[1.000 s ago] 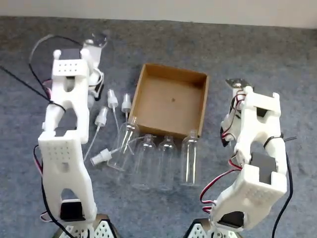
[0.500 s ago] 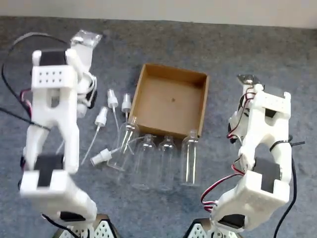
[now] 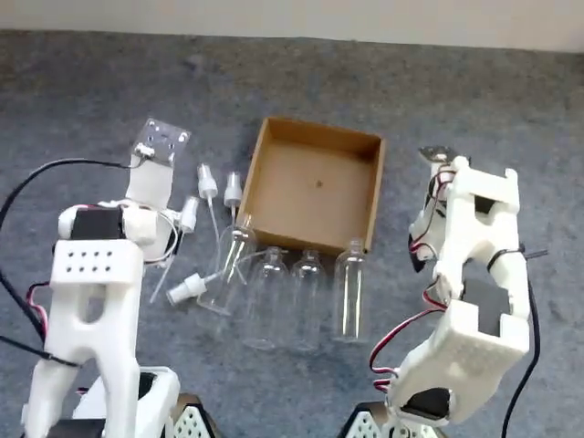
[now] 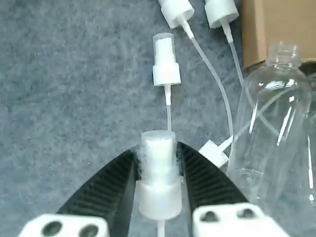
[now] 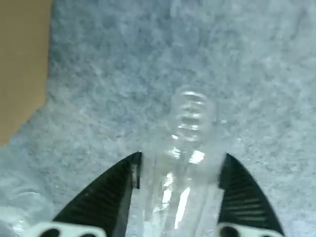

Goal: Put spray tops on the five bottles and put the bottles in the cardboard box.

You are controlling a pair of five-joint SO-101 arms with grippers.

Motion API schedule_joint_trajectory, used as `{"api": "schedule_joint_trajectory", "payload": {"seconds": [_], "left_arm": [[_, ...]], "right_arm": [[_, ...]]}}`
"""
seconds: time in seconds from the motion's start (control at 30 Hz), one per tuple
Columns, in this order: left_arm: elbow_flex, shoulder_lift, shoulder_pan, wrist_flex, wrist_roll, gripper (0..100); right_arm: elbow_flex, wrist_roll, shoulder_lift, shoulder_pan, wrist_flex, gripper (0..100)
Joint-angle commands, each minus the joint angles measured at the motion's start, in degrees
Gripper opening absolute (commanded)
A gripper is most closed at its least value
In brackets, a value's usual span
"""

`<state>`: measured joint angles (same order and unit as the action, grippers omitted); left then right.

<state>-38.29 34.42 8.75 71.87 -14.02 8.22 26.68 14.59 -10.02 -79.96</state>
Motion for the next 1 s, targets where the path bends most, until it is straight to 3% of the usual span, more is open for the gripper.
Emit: {"api": "schedule_joint_trajectory", "payload": {"seconds": [0.0, 0.17, 0.37, 0.43, 0.53, 0.7, 0.83, 0.97], "left_arm": [[-0.48, 3.03, -1.01, -1.58, 0.53, 0], [-0.31, 3.12, -1.19, -1.58, 0.53, 0], [3.30, 4.88, -1.27, -1.23, 0.88, 0], [6.37, 6.73, -1.01, -1.23, 4.31, 0], [11.56, 10.51, -1.27, -1.23, 9.23, 0], [20.26, 17.45, -1.36, -1.32, 12.31, 0], [27.30, 20.00, -1.36, -1.58, 12.92, 0], [33.19, 20.44, -1.36, -3.78, 21.45, 0]], "right_arm": [[-3.30, 0.26, -1.01, -0.04, -0.57, 9.5], [-7.87, 0.26, -1.19, -1.98, -2.68, 0.5], [-27.91, -1.76, -5.67, -1.01, -14.73, 0.3], [-35.03, -4.57, -9.71, 1.36, -17.89, 0.3], [-40.92, -7.82, -16.66, 9.71, -20.62, 0.3], [-34.59, -13.63, -26.95, 26.77, -15.60, 0.3], [-24.04, -16.00, -33.54, 37.76, -7.16, 0.3], [-8.48, -16.62, -41.54, 46.37, 5.41, 0.3]]}}
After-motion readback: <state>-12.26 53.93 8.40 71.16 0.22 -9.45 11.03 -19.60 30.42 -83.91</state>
